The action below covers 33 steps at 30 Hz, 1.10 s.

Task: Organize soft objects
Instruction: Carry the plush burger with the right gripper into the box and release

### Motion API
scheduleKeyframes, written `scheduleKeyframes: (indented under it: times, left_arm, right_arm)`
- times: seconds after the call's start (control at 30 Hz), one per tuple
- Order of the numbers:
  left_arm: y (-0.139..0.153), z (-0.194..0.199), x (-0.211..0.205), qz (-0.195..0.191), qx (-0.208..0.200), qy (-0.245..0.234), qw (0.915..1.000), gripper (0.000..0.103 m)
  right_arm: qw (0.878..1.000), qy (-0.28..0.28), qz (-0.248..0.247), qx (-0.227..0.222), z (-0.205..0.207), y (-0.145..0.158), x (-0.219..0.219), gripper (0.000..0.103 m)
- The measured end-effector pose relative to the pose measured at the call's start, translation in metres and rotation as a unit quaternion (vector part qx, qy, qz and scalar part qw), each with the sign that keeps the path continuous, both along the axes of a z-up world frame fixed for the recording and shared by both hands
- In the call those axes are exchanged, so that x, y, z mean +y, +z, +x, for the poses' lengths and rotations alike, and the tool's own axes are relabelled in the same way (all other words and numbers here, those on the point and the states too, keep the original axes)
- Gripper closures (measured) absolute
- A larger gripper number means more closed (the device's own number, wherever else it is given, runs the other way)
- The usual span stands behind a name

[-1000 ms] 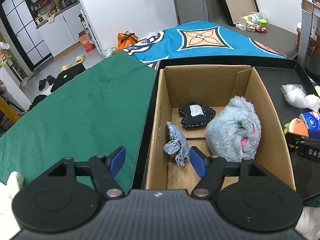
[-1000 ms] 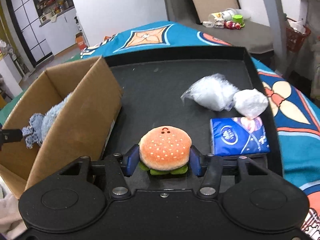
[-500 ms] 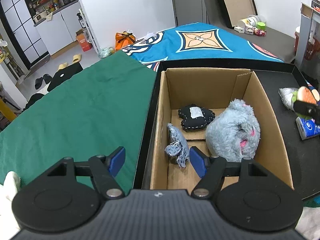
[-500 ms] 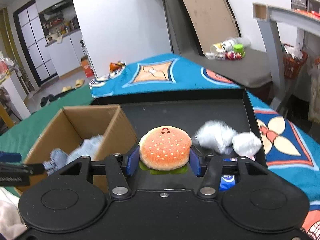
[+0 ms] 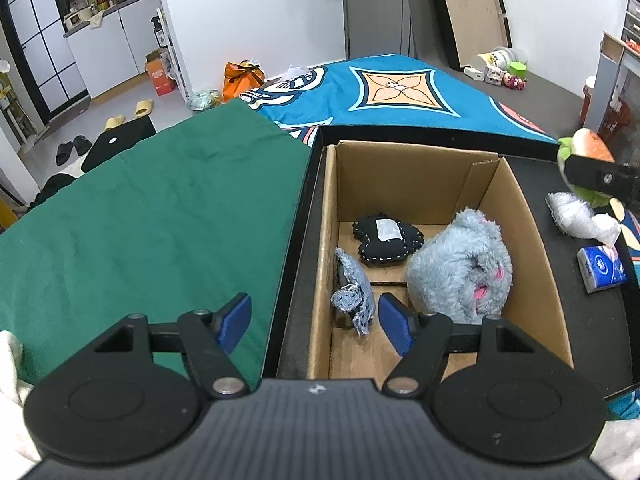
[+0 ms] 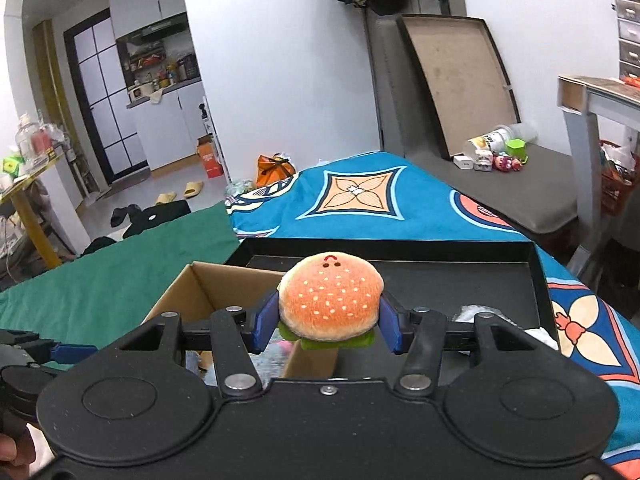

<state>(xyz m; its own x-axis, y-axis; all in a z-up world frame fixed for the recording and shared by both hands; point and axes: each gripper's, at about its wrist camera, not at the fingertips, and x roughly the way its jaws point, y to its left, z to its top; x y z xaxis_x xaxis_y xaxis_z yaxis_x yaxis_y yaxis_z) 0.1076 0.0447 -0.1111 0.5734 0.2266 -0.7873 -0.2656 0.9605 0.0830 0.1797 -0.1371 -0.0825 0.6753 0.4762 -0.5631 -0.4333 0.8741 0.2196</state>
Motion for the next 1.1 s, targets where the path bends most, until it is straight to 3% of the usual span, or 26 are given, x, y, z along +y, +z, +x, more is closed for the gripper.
scheduleKeyframes:
  times: [0.33,0.53,0.63,0.7,0.8,0.9,1.03,1.1]
  left_arm:
    - [-0.006,0.002,0.006,-0.023,-0.002,-0.006,0.9997,0.037]
    - [-0.010,0.000,0.011,-0.043,-0.005,-0.011,0.9990,0.045]
    - [-0.011,-0.001,0.014,-0.056,-0.005,-0.014,0.9983,0.058]
    - [-0.013,-0.001,0.015,-0.063,-0.004,-0.016,0.9979,0.074]
    - [-0.015,-0.001,0.019,-0.075,-0.003,-0.015,0.9971,0.088]
    - [-0.015,-0.003,0.022,-0.075,-0.006,-0.016,0.9970,0.094]
    - [-0.015,-0.004,0.028,-0.086,-0.006,-0.018,0.9961,0.094]
    - [-0.014,-0.004,0.028,-0.083,-0.005,-0.017,0.9964,0.094]
  right_arm:
    - [1.000,0.027,-0.010,-0.010,-0.008,0.004,0.025,0.051]
    - [0.999,0.047,-0.018,-0.015,-0.013,0.004,0.041,0.051]
    - [0.998,0.054,-0.021,-0.014,-0.014,0.003,0.047,0.051]
    - [0.998,0.057,-0.023,-0.013,-0.016,0.003,0.050,0.051]
    - [0.998,0.063,-0.027,-0.014,-0.017,0.003,0.057,0.051]
    - [0.997,0.069,-0.029,-0.015,-0.018,0.003,0.064,0.051]
    - [0.996,0.078,-0.028,-0.014,-0.019,0.003,0.072,0.051]
    - [0.995,0.088,-0.032,-0.014,-0.021,0.002,0.078,0.045]
